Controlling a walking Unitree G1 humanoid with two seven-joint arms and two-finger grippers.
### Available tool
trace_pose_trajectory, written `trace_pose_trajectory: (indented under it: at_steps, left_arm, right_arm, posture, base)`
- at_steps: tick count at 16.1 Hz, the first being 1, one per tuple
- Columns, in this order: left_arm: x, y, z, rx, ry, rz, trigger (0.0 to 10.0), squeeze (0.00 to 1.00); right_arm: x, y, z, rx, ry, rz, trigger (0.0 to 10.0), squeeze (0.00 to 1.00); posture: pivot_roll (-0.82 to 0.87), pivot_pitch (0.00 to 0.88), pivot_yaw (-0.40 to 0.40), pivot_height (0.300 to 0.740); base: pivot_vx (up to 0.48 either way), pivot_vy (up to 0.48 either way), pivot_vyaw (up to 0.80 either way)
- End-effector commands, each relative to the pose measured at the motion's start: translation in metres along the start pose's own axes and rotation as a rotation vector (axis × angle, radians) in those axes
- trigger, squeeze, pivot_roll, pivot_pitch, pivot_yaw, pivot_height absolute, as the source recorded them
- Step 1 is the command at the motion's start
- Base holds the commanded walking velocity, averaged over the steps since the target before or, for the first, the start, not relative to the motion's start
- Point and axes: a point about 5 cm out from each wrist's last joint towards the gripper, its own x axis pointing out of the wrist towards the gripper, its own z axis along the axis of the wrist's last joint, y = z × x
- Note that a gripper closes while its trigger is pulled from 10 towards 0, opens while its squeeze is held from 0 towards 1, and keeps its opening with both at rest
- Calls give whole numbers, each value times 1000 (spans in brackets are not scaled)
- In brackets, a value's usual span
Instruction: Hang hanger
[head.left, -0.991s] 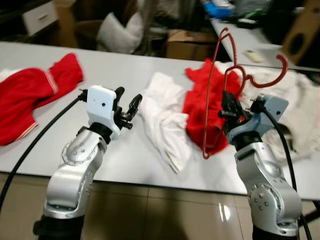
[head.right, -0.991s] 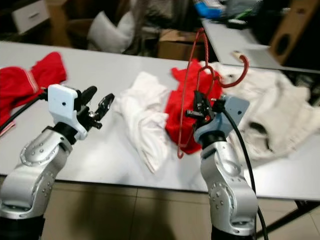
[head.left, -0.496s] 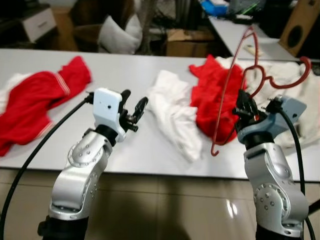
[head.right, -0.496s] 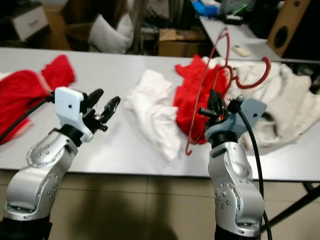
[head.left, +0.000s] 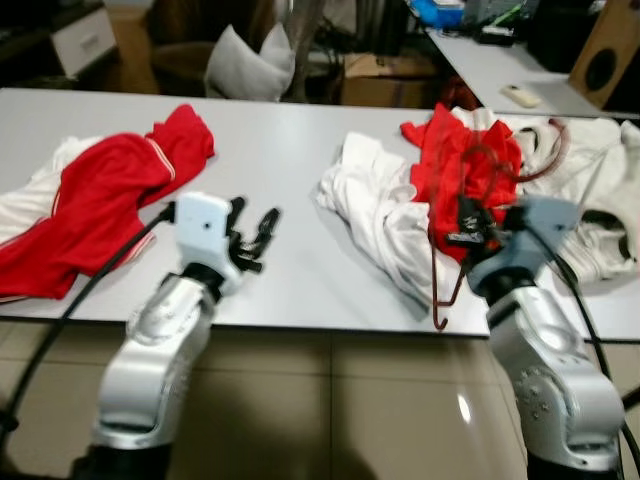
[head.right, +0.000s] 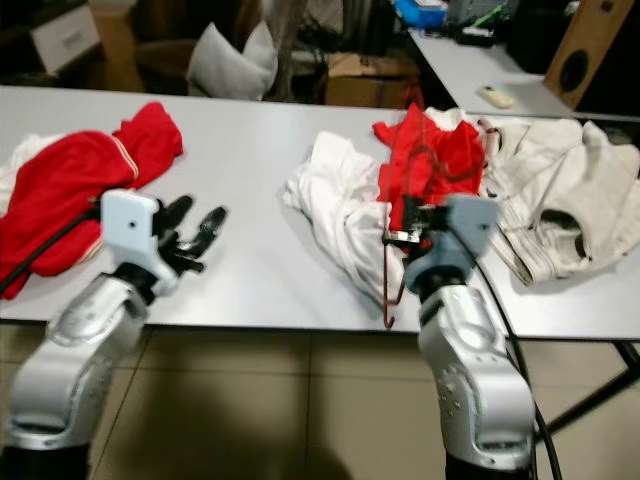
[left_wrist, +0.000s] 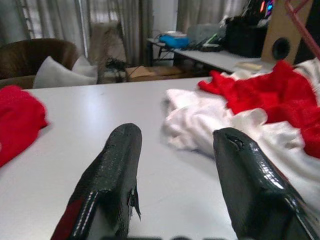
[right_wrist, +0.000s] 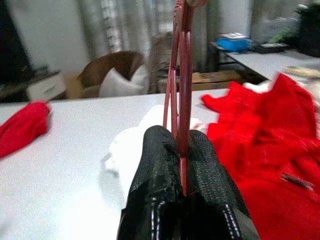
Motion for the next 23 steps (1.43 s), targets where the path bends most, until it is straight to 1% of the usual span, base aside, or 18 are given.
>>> trace_pose_trajectory:
  at_steps: [1, 2, 3, 5, 6, 8, 9, 10, 11, 12, 15, 16, 18, 21, 23]
  left_arm:
    - [1, 1, 0, 8, -4, -2, 10000, 0]
    - [0, 5, -4, 20, 8, 16, 10000, 0]
    - [0, 6, -4, 22, 9, 21, 10000, 0]
    - [-1, 7, -4, 21, 7, 29, 10000, 0]
    - [-2, 6, -5, 28, 10, 30, 10000, 0]
    - [-2, 8, -4, 37, 7, 29, 10000, 0]
    - [-1, 10, -3, 40, 3, 34, 10000, 0]
    - [0, 11, -2, 42, 0, 36, 10000, 0]
    - [0, 11, -1, 43, -3, 36, 10000, 0]
    - [0, 11, -1, 43, -4, 37, 10000, 0]
    - [0, 9, -2, 41, -3, 35, 10000, 0]
    - [1, 7, -3, 37, -1, 26, 10000, 0]
    - [3, 3, -6, 35, 5, 12, 10000, 0]
    - [5, 1, -5, 32, 0, 1, 10000, 0]
    - [5, -1, -7, 32, 1, -2, 10000, 0]
  right_arm:
    - [2, -7, 3, -60, 12, -4, 10000, 0]
    - [2, -9, 4, -88, 15, 5, 10000, 0]
    - [2, -10, 4, -86, 22, 17, 10000, 0]
    - [1, -10, 3, -117, 39, 74, 10000, 0]
    - [1, -8, 3, -160, 39, 119, 10000, 0]
    - [2, -6, 5, -208, 32, 134, 10000, 0]
    - [2, -3, 7, -185, 36, 167, 10000, 0]
    - [2, -2, 9, -187, 28, 170, 10000, 0]
    - [3, -2, 11, -220, 9, 144, 10000, 0]
    - [3, -2, 11, -232, 9, 135, 10000, 0]
    - [1, -1, 8, -254, 16, 156, 10000, 0]
    - [0, -3, 7, -241, 19, 140, 10000, 0]
    - [-3, -7, 6, -165, 18, 114, 10000, 0]
    - [-6, -8, 5, -130, 17, 84, 10000, 0]
    - [-7, -9, 2, -88, 23, 75, 10000, 0]
  posture:
    - [-97, 0, -6, 740]
    - [-99, 0, -8, 740]
    - [-98, 0, -11, 740]
    - [-90, 0, -16, 740]
    - [-86, 0, -16, 740]
    - [-92, 0, -17, 740]
    - [-95, 0, -18, 740]
    - [-97, 0, -19, 740]
    - [-97, 0, -19, 740]
    - [-102, 0, -22, 740]
    - [-102, 0, -14, 740]
    - [-108, 0, -7, 740]
    - [-116, 0, 2, 740]
    - [-120, 0, 3, 740]
    - [-115, 0, 7, 740]
  base:
    - [0, 289, 0]
    - [0, 289, 0]
    - [0, 304, 0]
    - [0, 315, 0]
    - [0, 319, 0]
    - [0, 319, 0]
    - [0, 322, 0]
    - [0, 319, 0]
    - [0, 319, 0]
    - [0, 315, 0]
    - [0, 320, 0]
    - [0, 319, 0]
    - [0, 322, 0]
    - [0, 320, 0]
    - [0, 326, -622]
